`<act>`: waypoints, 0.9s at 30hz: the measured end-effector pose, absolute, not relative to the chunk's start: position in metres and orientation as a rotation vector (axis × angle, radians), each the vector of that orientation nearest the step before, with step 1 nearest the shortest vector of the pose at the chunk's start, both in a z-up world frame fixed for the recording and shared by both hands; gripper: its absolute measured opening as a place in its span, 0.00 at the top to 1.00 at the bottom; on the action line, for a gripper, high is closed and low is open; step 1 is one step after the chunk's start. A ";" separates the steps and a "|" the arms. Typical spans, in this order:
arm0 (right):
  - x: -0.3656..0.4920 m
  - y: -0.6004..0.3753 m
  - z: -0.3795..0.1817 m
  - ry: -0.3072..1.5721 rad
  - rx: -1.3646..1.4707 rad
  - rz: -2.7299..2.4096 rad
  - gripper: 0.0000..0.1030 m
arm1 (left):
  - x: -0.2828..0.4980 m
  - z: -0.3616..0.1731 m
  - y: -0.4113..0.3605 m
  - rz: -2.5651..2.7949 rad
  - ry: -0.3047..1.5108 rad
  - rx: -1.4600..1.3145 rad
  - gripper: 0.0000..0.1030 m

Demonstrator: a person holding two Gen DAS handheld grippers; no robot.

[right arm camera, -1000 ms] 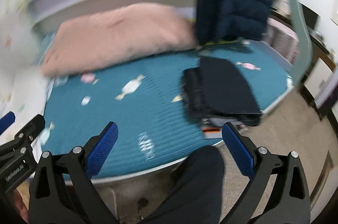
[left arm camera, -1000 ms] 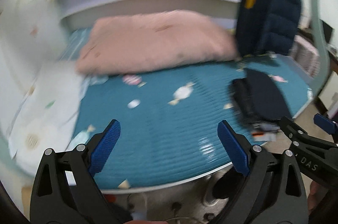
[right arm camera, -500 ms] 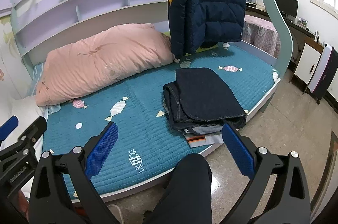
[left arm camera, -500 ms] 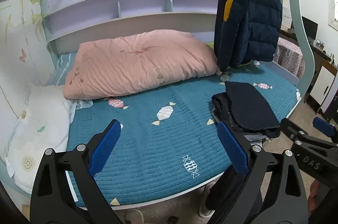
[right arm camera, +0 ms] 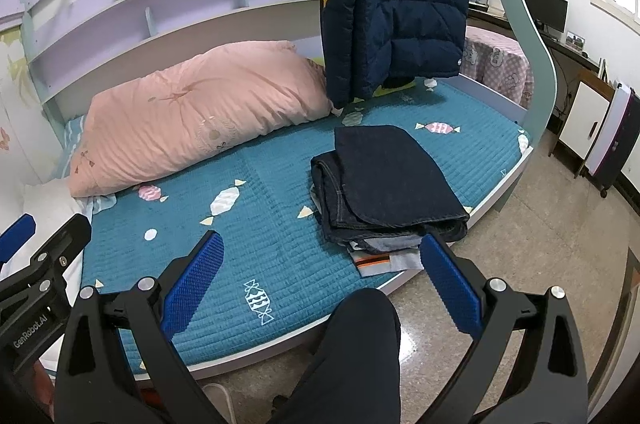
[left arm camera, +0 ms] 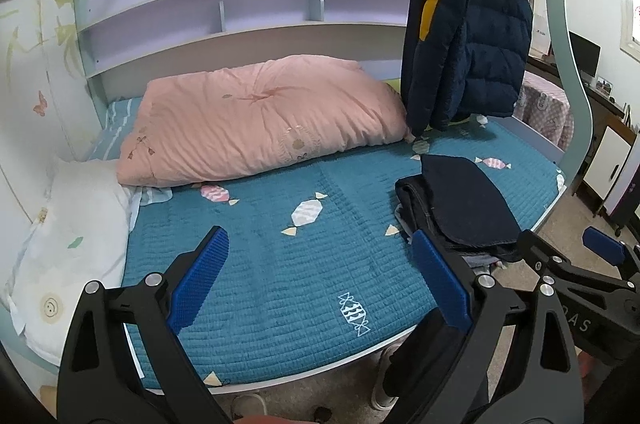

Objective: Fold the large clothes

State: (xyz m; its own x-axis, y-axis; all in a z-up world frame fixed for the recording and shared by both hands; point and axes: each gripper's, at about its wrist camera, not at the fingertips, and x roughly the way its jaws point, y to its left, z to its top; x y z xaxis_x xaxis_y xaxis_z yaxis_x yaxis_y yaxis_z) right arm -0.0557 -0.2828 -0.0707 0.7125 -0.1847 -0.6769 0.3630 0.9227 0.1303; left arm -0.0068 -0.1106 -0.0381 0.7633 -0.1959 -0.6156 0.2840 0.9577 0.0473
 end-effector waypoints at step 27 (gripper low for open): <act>-0.059 -0.282 -0.066 0.711 0.275 -0.302 0.07 | -0.007 -0.039 -0.114 -0.276 0.662 0.139 0.09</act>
